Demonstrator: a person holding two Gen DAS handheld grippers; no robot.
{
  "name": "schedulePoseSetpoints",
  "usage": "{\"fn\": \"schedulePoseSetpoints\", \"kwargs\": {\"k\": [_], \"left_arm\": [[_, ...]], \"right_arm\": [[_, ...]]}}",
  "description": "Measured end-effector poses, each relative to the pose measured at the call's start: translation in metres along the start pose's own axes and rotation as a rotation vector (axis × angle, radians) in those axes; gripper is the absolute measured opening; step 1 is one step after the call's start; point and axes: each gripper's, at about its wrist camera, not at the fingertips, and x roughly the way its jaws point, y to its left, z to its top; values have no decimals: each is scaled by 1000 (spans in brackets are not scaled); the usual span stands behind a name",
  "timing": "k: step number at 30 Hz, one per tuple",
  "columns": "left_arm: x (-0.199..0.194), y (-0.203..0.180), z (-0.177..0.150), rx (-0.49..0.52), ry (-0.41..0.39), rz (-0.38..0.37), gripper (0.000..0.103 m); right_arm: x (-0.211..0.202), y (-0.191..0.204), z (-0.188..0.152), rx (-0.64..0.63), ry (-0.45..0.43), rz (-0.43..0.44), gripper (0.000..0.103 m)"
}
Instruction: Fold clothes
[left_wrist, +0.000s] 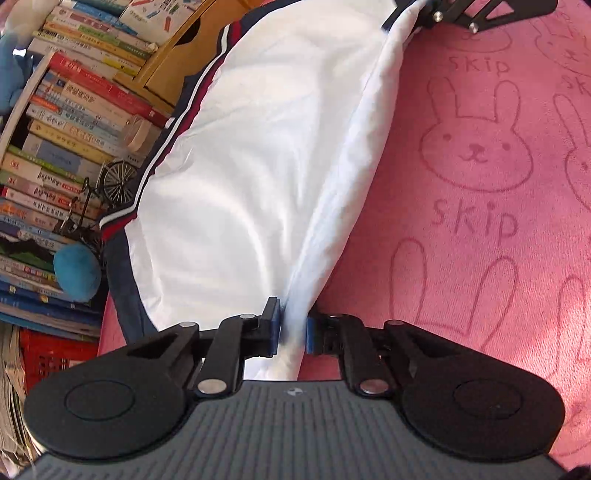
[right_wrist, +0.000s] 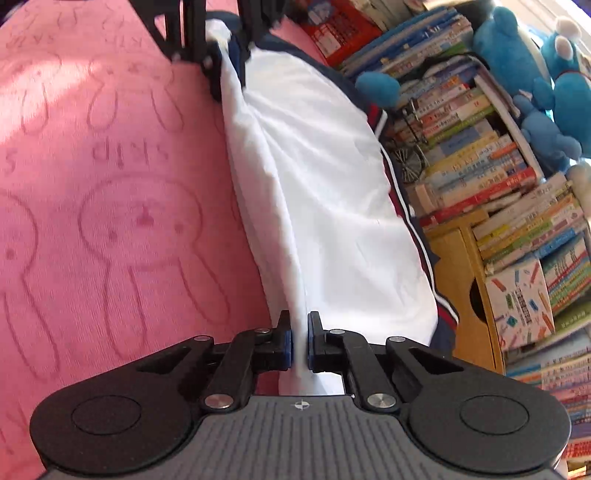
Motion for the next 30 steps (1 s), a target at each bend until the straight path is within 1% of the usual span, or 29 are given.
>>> {"fn": "schedulePoseSetpoints", "kwargs": {"k": [2,4,6,9,10,12,13,14,15,16,17,19,20,22,23,24,26,28,30], "left_arm": [[0,7,-14,-27,42,12,13],[-3,12,-29,-41,67,16,12],[-8,17,-43,-53,102,19,12],[-14,17,-57,-36,147,23,12],[-16,16,-62,-30,162,23,12],[-21,18,-71,-37,198,14,12],[-21,20,-79,-62,242,14,12],[-22,22,-87,-87,286,14,13],[-25,26,-96,-129,320,15,16],[-32,32,-104,-201,342,14,17],[-43,39,-109,-288,341,13,17],[-66,58,-107,-508,293,-6,19],[-76,65,-98,-606,238,-20,21],[-95,80,-80,-800,123,-47,24],[-102,80,-66,-831,59,-49,27],[-106,79,-51,-837,3,-46,31],[-99,73,-12,-807,-88,-33,35],[-82,69,18,-750,-139,-29,37],[-59,69,41,-701,-158,3,37]], "right_arm": [[-6,-3,-25,-3,49,-5,9],[-11,-6,-48,-6,96,-9,9],[-14,-6,-58,-11,113,-7,10],[-17,-12,-63,33,124,6,13],[-19,-13,-67,46,145,14,15],[-23,-16,-77,74,195,30,22],[-25,-18,-82,87,220,39,21],[-29,-22,-89,129,264,41,20],[-34,-28,-95,178,312,41,22],[-42,-36,-98,261,335,19,23],[-53,-47,-98,376,328,-10,26],[-77,-68,-88,657,268,-51,26],[-86,-77,-80,804,226,-50,26],[-91,-88,-59,1037,138,9,26],[-88,-91,-45,1115,93,51,23],[-81,-90,-32,1166,53,89,19],[-63,-83,-5,1199,5,127,17],[-36,-81,23,1188,-21,158,15],[-9,-80,43,1158,-20,160,15]]}}
